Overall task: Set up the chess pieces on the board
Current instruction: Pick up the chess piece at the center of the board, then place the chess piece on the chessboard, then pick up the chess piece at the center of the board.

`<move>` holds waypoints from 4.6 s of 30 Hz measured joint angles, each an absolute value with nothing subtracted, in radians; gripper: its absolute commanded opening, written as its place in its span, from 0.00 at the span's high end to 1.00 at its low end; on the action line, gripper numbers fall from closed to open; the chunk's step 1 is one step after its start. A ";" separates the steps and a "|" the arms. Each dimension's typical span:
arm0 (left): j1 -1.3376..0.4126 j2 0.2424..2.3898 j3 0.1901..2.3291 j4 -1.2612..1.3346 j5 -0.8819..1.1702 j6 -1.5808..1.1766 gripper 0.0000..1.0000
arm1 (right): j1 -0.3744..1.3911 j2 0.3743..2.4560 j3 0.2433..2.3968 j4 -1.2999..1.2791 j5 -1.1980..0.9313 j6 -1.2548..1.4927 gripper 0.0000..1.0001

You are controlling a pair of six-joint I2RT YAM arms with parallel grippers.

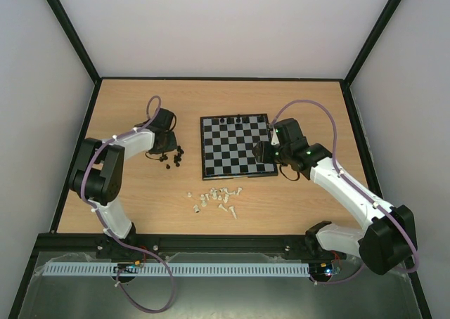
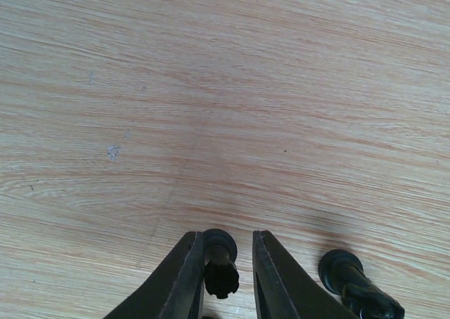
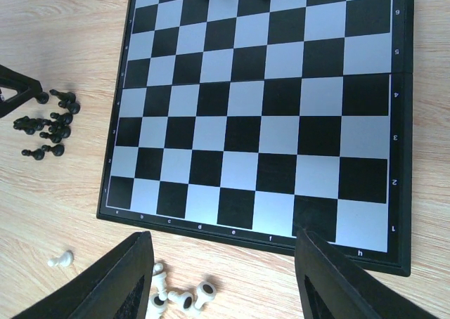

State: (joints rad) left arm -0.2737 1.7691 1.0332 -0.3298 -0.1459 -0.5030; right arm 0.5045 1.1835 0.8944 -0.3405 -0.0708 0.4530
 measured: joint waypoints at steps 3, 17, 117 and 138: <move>-0.274 1.769 1.033 -0.328 -0.144 -0.501 0.84 | 0.505 1.184 0.894 -0.340 -0.071 0.453 0.44; -0.270 1.769 1.071 -0.356 -0.157 -0.493 0.98 | 0.505 1.184 0.894 -0.338 -0.071 0.453 0.44; -0.489 2.129 1.751 -0.595 -0.148 -0.471 0.34 | 0.520 1.187 0.881 -0.311 -0.087 0.453 0.44; -0.404 1.604 1.072 -0.390 -0.192 -0.524 0.40 | 0.568 1.238 0.881 -0.308 -0.068 0.451 0.44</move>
